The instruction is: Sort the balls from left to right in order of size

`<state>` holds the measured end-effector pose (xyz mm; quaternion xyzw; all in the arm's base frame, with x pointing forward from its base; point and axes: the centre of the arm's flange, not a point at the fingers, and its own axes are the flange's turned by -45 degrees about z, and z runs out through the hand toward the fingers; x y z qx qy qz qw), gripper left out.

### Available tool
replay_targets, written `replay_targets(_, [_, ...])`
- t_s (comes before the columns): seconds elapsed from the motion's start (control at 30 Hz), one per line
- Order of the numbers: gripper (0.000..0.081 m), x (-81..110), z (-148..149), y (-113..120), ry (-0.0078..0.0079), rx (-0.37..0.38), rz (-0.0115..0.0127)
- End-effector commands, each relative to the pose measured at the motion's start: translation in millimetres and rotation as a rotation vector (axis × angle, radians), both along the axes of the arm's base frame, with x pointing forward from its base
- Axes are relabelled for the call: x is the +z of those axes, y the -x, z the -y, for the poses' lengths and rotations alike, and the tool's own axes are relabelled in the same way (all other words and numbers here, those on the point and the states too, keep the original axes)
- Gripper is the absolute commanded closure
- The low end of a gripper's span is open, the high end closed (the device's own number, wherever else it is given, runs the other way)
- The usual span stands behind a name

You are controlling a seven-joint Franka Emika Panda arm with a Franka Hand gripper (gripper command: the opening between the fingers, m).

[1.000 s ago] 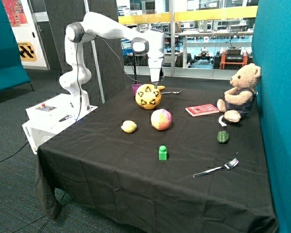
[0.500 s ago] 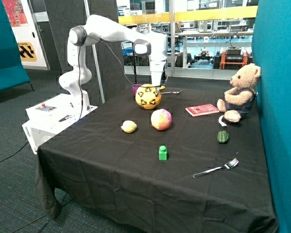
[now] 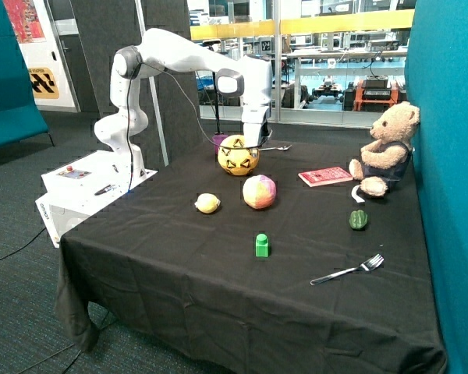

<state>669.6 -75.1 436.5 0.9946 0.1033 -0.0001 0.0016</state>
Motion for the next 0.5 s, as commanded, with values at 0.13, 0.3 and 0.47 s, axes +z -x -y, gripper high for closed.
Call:
replay_targets(0.13, [0.0000, -13.9, 27, -14, -0.0032, -0.038, 0.0000])
replay_targets(0.3, [0.0000, -14.3, 38, -20, -0.0032, -0.042, 0.0000])
replay_targets(0.47, [0.0000, -16.0, 46, -23, -0.0032, -0.048, 0.0000])
